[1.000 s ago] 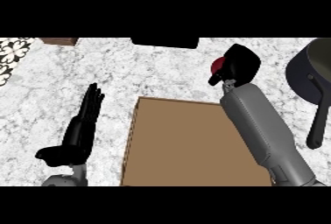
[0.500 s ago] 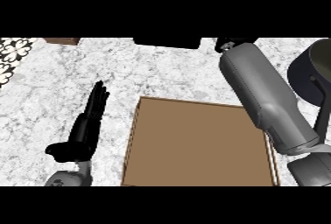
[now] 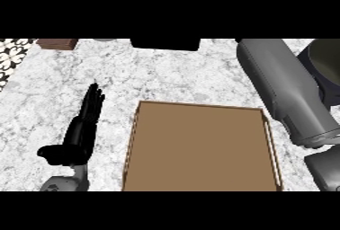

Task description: Pick the pear from the tray and place it in the pot

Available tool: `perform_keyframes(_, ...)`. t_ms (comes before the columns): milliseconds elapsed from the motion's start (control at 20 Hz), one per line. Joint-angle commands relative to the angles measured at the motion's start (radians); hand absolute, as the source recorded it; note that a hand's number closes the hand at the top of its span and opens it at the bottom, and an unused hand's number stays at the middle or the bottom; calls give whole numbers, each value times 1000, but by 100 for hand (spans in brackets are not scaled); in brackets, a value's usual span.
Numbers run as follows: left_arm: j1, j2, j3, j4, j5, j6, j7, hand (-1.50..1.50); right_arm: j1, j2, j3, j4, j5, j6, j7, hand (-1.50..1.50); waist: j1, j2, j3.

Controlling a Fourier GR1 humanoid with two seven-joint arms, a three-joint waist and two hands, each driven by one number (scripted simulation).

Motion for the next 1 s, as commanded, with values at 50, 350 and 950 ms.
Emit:
perform_keyframes(50,28,-25,-25,-17,-24,29,14,0,-3,-42,-52,46,28,-81,188,150,-16,-5,1)
perform_keyframes(350,65,-4,5,-26,-12,23,7,0,69,-94,-97,20,35,-90,142,150,-54,-20,1)
perform_keyframes(950,70,4,43,-21,-2,12,-10,0,284,-184,-243,-69,-90,-128,-96,150,-72,-26,1)
